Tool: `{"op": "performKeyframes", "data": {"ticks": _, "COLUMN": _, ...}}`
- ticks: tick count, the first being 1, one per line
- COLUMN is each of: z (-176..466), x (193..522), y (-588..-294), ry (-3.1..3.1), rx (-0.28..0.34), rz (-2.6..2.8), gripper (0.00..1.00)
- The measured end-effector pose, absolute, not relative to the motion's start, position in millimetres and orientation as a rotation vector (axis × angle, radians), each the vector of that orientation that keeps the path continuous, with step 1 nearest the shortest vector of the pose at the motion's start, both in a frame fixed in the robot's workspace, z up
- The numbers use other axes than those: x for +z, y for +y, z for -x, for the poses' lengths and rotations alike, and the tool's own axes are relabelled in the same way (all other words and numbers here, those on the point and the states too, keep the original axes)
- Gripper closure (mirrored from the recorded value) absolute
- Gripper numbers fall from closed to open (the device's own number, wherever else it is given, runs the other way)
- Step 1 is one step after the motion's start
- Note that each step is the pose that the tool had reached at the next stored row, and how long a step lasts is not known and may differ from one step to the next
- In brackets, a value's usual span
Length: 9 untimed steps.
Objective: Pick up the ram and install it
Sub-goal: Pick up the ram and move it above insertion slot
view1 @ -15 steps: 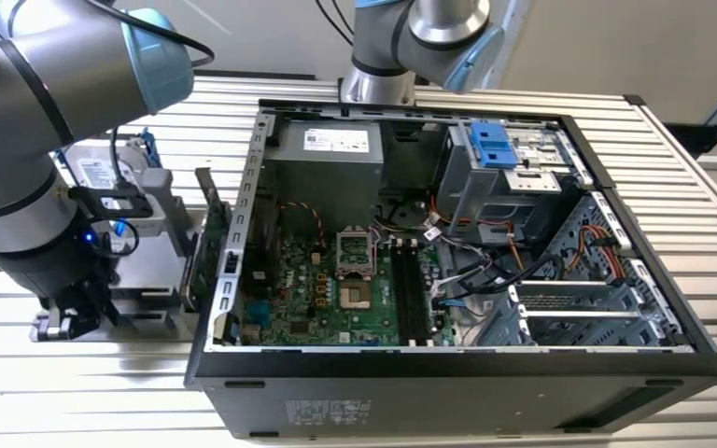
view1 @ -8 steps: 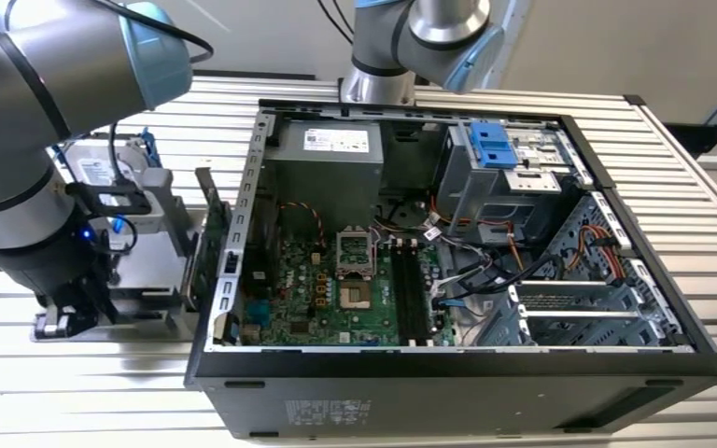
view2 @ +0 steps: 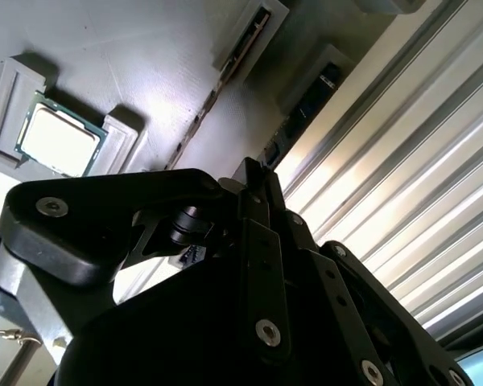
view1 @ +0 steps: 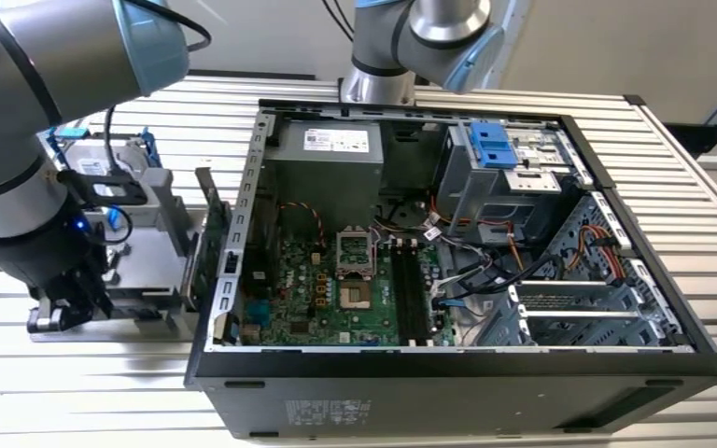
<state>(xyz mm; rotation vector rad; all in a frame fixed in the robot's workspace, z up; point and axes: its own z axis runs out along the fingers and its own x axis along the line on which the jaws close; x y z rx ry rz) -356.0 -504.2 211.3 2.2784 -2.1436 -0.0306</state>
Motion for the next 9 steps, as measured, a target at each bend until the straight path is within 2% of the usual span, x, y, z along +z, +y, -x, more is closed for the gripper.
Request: {"op": "performKeyframes", "data": {"ticks": 9, "z": 356, "x": 225, "y": -504, "ry": -2.144, "rx": -0.031, "rz": -2.278, "gripper": 1.0}}
